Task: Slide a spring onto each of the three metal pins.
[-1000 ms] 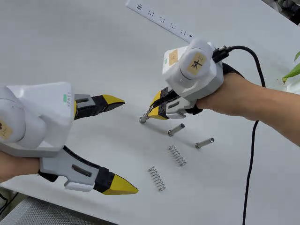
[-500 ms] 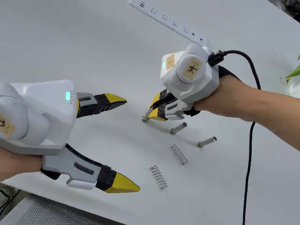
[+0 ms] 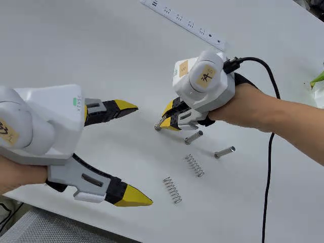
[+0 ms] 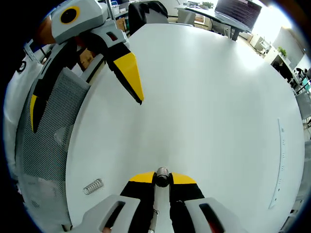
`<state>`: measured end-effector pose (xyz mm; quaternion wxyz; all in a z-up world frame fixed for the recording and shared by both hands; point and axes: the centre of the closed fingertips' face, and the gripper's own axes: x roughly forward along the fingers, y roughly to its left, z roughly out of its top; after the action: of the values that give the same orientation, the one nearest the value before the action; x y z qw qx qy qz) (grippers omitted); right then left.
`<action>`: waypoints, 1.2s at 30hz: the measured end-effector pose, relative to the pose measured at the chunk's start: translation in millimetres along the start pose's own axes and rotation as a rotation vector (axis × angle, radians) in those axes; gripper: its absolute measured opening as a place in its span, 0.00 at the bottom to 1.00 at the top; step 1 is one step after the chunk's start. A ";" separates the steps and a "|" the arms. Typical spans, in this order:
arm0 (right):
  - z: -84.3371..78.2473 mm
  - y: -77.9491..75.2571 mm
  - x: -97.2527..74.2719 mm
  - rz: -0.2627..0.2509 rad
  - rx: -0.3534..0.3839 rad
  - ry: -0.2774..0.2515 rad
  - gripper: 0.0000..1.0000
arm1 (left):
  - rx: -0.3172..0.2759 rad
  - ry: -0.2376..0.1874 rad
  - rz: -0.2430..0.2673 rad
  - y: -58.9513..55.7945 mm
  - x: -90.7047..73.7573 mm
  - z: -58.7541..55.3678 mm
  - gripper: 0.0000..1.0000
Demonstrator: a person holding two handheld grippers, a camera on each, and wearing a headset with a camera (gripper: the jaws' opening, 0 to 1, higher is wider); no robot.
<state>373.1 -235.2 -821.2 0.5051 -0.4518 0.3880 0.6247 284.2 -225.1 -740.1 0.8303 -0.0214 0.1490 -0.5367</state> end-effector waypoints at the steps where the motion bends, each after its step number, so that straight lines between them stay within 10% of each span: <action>1: -0.2 -0.1 0.3 0.001 0.001 -0.001 0.07 | -0.001 -0.001 0.000 -0.1 0.0 0.1 0.98; 20: 0.7 3.0 -0.4 0.001 0.021 -0.011 0.14 | -0.003 -0.002 0.002 0.8 -1.3 0.5 0.98; 36: 6.7 6.4 -27.2 -0.033 0.071 -0.119 0.43 | 0.013 0.019 -0.014 -3.1 -2.0 2.6 0.98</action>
<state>367.9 -237.6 -793.1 0.5534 -0.4017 0.3717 0.6279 281.4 -224.9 -736.6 0.8252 -0.0121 0.1533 -0.5435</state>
